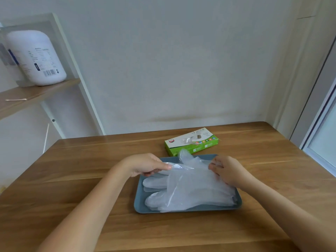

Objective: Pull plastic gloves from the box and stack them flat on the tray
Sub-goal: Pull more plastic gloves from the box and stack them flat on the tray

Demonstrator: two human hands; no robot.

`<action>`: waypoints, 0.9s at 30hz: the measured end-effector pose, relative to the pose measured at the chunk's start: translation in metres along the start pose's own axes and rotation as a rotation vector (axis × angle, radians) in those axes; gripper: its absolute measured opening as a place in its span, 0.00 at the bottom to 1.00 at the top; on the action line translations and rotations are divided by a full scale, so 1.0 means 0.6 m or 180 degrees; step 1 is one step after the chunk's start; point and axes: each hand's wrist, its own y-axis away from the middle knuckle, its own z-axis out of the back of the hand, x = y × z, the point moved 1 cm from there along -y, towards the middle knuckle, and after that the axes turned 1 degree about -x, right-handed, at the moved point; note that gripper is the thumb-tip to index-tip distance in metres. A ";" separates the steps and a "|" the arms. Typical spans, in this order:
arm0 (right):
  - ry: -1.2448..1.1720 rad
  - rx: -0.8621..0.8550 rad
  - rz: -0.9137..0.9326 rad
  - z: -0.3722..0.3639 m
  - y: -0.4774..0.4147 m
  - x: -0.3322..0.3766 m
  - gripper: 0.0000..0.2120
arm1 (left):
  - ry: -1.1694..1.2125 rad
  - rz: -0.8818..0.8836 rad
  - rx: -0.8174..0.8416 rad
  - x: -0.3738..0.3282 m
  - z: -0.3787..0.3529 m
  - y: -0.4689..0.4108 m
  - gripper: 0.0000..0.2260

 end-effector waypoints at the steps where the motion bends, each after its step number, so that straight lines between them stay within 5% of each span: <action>1: 0.0133 -0.0012 0.0059 -0.002 -0.001 -0.001 0.11 | -0.0314 0.0159 -0.0122 0.002 0.003 -0.006 0.17; 4: 0.0295 0.0005 0.0194 -0.007 -0.003 -0.003 0.11 | -0.1555 0.0771 -0.0625 0.005 0.014 -0.012 0.25; 6: 0.0382 0.0009 0.0247 -0.011 -0.003 -0.004 0.10 | -0.2057 0.0857 -0.1182 -0.004 0.023 0.002 0.17; 8: 0.0413 -0.0056 0.0293 -0.013 -0.003 -0.006 0.10 | -0.2216 0.0496 -0.1934 -0.019 0.021 0.015 0.11; 10: 0.0400 -0.0080 0.0321 -0.013 -0.002 -0.004 0.10 | -0.1914 -0.0518 -0.2289 -0.039 -0.004 0.026 0.06; 12: 0.0378 -0.0071 0.0321 -0.014 -0.001 -0.002 0.09 | -0.1455 -0.1657 -0.1946 -0.065 -0.049 0.032 0.02; 15: 0.0404 -0.0086 0.0363 -0.014 0.001 0.000 0.09 | -0.1509 -0.2359 -0.1146 -0.074 -0.121 0.005 0.07; 27: 0.0930 -0.0122 0.0500 -0.027 0.002 -0.004 0.10 | -0.2238 -0.1881 -0.0796 -0.023 -0.172 -0.056 0.19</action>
